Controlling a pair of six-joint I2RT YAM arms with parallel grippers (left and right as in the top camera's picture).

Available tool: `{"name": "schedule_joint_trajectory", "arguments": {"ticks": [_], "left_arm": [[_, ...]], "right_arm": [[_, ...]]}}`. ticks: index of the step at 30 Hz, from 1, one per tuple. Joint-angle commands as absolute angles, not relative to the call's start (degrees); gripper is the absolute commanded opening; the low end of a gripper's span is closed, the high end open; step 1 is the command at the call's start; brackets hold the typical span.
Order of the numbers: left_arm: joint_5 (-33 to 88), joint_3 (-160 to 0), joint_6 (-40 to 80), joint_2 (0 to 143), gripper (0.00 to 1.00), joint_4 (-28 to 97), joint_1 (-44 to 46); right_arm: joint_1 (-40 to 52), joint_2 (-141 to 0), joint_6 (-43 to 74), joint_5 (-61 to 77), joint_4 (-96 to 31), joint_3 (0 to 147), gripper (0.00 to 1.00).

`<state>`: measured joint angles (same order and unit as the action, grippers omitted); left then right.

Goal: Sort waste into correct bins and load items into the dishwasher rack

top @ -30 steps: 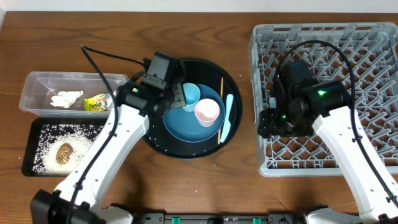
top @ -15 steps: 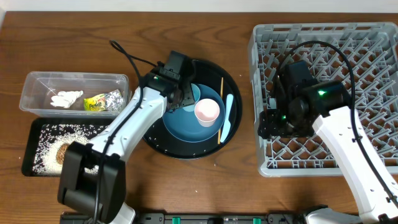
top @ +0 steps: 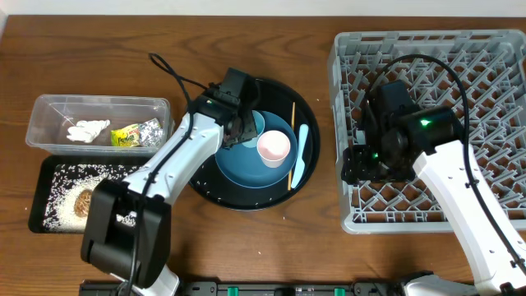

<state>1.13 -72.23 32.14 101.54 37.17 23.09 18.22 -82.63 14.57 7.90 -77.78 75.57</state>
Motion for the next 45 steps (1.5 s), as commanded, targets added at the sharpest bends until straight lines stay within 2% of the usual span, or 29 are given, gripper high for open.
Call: {"name": "schedule_joint_trajectory", "arguments": {"ticks": [1,5,9,21,25,31,34,40,45], "left_arm": [[0.43,-72.16,32.21,103.04,0.26,37.17,23.16],[0.43,-72.25,32.21,102.41,0.24,36.84,22.57],[0.45,-72.25,31.97,100.33,0.06,36.99,21.45],[2.63,-72.25,30.44,89.73,0.06,38.33,15.86],[15.79,-72.25,25.06,83.99,0.06,38.94,12.67],[48.27,-72.23,13.02,79.68,0.06,40.73,7.53],[59.55,-72.23,10.31,79.90,0.06,41.56,6.37],[71.88,-72.23,7.05,80.90,0.06,42.15,6.33],[75.09,-72.23,6.13,80.97,0.06,42.13,6.17]], "right_arm": [[18.02,-82.08,14.04,7.53,-77.87,75.57,0.70],[18.02,-82.08,13.30,7.53,-77.87,75.57,0.70],[18.02,-82.08,13.21,7.55,-77.71,75.57,0.70],[18.00,-82.08,11.05,13.15,-75.85,75.57,0.71],[17.96,-82.08,5.17,25.41,-72.07,75.57,0.72],[17.15,-82.08,-7.29,45.06,-68.27,75.57,0.73],[16.29,-82.08,-13.54,54.76,-67.29,75.57,0.74],[14.46,-82.06,-20.60,64.01,-64.47,75.57,0.75],[12.40,-82.06,-26.61,68.66,-64.29,75.57,0.76]]}}
